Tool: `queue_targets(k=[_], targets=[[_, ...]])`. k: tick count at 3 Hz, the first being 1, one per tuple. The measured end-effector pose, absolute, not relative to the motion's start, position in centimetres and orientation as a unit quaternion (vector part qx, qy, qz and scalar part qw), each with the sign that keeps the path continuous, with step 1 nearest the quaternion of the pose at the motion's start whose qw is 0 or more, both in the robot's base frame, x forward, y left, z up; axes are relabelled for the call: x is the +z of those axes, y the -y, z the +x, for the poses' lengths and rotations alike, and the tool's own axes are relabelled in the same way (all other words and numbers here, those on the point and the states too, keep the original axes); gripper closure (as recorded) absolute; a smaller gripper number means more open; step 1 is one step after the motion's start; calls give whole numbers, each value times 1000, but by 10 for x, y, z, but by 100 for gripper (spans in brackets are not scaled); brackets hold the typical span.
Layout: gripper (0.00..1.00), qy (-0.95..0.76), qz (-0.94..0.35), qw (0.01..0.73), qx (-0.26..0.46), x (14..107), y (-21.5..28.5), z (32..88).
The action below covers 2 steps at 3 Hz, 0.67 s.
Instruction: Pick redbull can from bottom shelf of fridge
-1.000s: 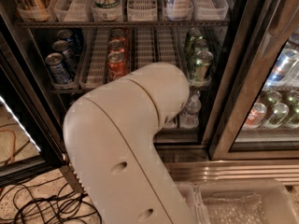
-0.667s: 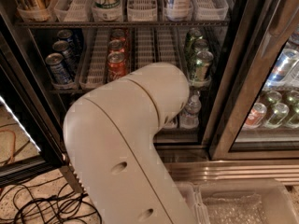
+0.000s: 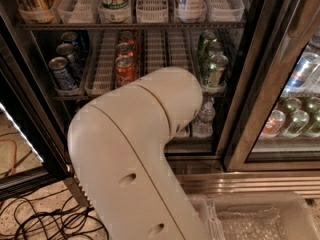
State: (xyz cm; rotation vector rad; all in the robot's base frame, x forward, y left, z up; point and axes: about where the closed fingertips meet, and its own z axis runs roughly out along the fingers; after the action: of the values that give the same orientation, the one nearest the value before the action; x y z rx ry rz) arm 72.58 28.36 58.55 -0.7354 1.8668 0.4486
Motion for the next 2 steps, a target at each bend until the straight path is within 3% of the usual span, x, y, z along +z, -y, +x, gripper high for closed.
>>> queue_targets(k=[2], targets=[[100, -765, -314, 528, 195, 602, -284, 710]])
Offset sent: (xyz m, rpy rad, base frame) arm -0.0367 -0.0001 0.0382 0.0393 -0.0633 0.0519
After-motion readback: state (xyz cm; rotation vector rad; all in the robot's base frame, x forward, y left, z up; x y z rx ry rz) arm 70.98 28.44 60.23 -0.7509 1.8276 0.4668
